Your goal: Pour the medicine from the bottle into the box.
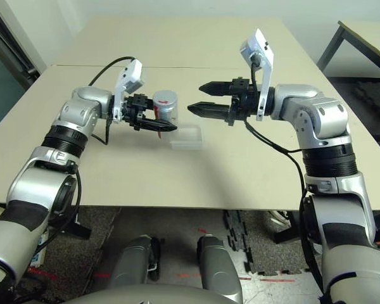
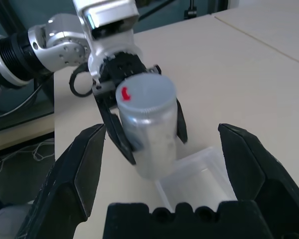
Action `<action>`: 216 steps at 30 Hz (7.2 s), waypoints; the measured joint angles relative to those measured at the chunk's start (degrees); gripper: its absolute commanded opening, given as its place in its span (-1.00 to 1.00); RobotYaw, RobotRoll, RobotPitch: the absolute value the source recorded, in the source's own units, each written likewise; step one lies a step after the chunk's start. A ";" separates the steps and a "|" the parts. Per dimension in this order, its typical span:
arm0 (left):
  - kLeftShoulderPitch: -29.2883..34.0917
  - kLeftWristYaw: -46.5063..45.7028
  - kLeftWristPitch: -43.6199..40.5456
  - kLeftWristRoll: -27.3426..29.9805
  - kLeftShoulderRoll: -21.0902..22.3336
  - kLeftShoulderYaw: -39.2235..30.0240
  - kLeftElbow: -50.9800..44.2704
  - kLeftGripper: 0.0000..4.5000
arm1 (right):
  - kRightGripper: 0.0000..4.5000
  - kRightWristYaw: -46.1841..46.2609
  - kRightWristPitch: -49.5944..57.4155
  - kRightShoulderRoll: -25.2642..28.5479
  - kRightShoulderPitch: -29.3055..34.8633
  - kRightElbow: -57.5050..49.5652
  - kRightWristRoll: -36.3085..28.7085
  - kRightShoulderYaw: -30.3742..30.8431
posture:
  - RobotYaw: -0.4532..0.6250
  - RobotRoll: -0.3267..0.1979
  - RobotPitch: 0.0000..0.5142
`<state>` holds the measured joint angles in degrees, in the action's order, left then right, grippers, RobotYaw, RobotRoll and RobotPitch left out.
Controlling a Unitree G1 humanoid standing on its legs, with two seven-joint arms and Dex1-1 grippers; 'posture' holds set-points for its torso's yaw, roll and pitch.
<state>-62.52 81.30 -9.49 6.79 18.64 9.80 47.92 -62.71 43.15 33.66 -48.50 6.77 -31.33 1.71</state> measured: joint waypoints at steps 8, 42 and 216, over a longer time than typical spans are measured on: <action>-0.32 -0.22 2.56 -0.39 -1.29 0.11 2.71 0.25 | 1.00 0.32 -1.29 -2.24 -0.62 -0.07 1.26 1.88 | -0.24 0.25 -0.80; -1.15 -1.56 3.06 -0.45 -3.02 0.04 2.93 0.25 | 0.15 2.53 -7.50 -8.96 -2.50 4.53 7.49 3.90 | -0.22 0.25 -0.77; 2.17 -4.96 -1.64 0.96 -4.04 -0.26 -4.24 0.25 | 1.00 8.28 -5.26 -4.51 1.33 -3.19 6.73 1.90 | -0.23 0.25 -0.71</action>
<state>-60.35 76.35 -11.13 7.75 14.60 9.54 43.68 -54.43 37.89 29.14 -47.17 3.58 -24.60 3.60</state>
